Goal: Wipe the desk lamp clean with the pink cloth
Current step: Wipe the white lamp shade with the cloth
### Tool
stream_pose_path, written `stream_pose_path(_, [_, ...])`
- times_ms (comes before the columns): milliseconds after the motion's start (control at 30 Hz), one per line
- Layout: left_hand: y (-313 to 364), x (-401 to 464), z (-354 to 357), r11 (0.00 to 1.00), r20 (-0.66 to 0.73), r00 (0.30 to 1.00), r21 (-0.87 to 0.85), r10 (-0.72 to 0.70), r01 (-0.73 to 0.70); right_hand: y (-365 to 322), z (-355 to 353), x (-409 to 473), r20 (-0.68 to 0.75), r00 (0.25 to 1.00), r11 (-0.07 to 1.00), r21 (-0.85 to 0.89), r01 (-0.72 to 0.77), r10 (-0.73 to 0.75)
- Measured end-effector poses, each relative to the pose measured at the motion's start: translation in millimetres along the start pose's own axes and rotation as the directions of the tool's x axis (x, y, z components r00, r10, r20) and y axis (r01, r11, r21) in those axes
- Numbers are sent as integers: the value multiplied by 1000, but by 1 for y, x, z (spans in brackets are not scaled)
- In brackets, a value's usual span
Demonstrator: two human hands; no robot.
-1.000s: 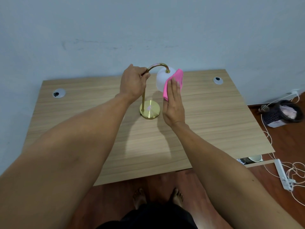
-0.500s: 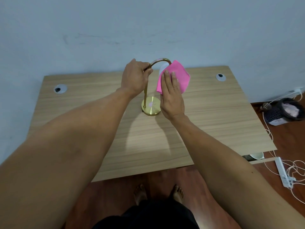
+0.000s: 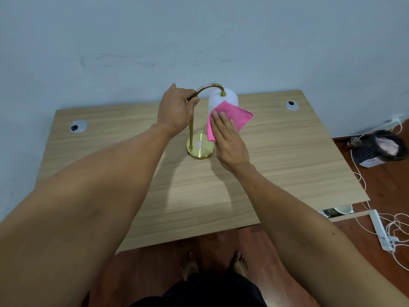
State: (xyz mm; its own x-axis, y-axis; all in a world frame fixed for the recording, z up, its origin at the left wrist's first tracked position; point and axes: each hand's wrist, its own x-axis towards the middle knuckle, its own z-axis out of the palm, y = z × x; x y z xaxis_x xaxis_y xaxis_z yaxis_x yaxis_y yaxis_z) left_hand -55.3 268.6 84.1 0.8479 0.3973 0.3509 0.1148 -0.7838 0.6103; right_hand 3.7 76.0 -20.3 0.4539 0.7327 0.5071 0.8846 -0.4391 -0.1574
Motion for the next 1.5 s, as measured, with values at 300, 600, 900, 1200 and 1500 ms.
stream_pose_path(300, [4, 1, -5, 1000, 29, 999, -4, -29, 29, 27, -30, -5, 188, 437, 282, 534, -797, 879])
stream_pose_path(600, [4, 15, -19, 995, 37, 994, 33, -98, 97, 13, -61, 49, 138, 778, 323, 855, -406, 614])
stream_pose_path(900, [-2, 29, -17, 989, 39, 989, -10, -145, 146, -16, -21, 20, 254, 633, 196, 811, -552, 731])
stream_pose_path(1200, [-13, 40, -4, 992, -40, 992, -43, -118, 116, 37, -29, 82, 241, 809, 105, 932, -347, 536])
stream_pose_path(1500, [-16, 42, 2, 991, -71, 990, -64, -125, 120, 44, -31, 110, 561, 675, -108, 800, -590, 479])
